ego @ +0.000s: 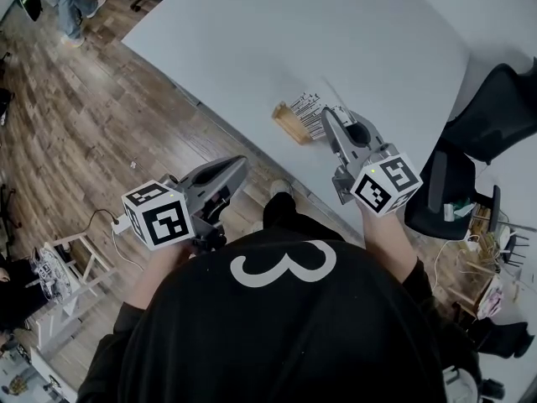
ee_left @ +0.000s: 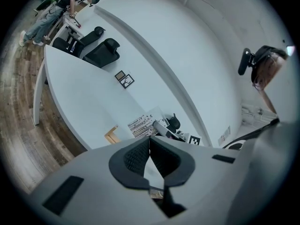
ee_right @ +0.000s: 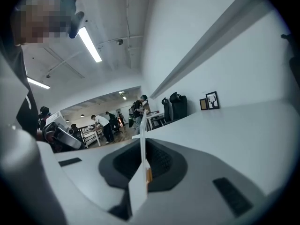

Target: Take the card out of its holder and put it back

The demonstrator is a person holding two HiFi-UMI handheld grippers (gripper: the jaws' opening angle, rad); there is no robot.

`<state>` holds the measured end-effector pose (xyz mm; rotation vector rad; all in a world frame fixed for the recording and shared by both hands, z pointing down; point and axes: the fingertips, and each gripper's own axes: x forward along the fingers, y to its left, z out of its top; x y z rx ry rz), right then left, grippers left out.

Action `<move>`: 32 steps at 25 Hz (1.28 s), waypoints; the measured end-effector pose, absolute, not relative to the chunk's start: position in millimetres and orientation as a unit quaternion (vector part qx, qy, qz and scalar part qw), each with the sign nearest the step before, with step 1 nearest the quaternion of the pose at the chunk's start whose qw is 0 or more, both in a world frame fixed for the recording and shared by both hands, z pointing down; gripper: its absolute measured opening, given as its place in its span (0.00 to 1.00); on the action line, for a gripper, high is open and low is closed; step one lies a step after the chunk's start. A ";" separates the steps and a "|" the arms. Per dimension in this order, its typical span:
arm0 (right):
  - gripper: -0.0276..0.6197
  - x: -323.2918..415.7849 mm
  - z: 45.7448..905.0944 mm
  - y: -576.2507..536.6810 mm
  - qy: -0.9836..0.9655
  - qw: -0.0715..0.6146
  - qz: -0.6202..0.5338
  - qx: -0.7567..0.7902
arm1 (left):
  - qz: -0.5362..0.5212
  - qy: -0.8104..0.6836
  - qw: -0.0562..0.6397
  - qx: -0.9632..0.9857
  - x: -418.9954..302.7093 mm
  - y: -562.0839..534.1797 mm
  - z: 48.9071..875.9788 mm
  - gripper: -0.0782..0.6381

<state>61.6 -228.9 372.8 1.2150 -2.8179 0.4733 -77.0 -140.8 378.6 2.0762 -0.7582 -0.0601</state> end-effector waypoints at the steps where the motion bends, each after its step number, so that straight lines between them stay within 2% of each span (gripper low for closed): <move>1: 0.08 61.7 369.0 -225.0 -0.906 0.014 0.154 0.393 | -0.031 -0.305 0.452 0.838 -78.9 -139.0 376.6 0.13; 17: 0.08 47.2 328.8 -126.5 -0.904 -0.043 0.215 0.368 | -0.059 -0.263 0.418 0.868 -75.9 -102.9 342.7 0.13; 32: 0.08 51.5 332.0 -97.4 -0.899 -0.049 0.228 0.370 | -0.054 -0.245 0.404 0.880 -64.7 -85.4 337.6 0.13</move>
